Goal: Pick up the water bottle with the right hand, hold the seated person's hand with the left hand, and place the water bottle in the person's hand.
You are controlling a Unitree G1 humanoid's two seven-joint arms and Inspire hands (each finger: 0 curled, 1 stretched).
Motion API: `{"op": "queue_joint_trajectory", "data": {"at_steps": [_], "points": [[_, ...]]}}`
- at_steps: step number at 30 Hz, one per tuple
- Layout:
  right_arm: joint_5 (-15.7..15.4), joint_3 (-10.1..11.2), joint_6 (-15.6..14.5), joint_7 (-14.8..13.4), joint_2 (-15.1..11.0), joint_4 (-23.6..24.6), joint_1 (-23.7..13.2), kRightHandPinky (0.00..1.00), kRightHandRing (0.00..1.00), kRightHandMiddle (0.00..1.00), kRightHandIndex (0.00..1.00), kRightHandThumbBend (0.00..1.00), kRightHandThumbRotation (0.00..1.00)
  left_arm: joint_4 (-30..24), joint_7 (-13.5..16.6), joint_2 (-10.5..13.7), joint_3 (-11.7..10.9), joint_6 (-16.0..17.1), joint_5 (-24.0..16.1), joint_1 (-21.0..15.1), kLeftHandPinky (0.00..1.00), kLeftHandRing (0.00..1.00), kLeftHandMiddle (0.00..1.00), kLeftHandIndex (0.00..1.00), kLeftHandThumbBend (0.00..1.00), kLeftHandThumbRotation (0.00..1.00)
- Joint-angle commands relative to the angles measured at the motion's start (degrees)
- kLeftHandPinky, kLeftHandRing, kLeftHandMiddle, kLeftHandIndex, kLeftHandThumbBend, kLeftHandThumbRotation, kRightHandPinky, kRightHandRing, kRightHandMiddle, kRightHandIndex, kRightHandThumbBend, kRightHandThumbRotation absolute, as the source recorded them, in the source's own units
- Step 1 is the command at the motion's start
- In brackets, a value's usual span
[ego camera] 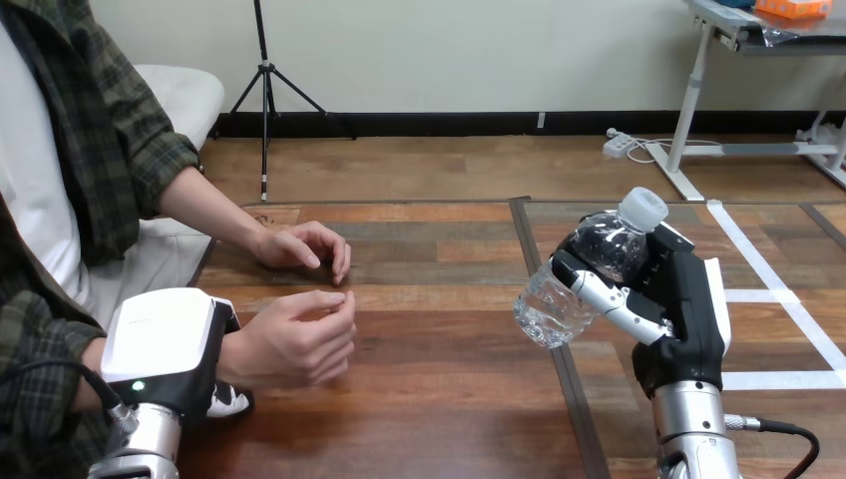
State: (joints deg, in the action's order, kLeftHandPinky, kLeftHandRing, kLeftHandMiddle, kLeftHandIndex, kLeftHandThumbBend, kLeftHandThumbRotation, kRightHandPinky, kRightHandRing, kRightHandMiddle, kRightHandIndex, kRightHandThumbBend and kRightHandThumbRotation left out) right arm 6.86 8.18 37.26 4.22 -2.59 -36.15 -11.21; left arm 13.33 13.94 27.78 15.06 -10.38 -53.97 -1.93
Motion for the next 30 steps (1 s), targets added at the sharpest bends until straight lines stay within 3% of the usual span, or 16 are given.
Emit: {"op": "queue_joint_trajectory", "data": {"at_steps": [1,30], "points": [[0.0,0.3,1.2,-0.5,-0.3,3.2,-4.9,0.41,0.45,0.49,0.51,0.68,0.0,-1.0,-0.3,0.1,0.7,0.3,0.4,-0.4,0.31,0.37,0.43,0.5,0.79,0.0],[-0.9,0.3,0.9,-1.5,-0.5,3.8,-4.6,0.4,0.45,0.48,0.5,0.7,0.0,-3.9,2.8,0.0,0.1,2.6,0.9,0.7,0.28,0.33,0.4,0.48,0.82,0.0]]}}
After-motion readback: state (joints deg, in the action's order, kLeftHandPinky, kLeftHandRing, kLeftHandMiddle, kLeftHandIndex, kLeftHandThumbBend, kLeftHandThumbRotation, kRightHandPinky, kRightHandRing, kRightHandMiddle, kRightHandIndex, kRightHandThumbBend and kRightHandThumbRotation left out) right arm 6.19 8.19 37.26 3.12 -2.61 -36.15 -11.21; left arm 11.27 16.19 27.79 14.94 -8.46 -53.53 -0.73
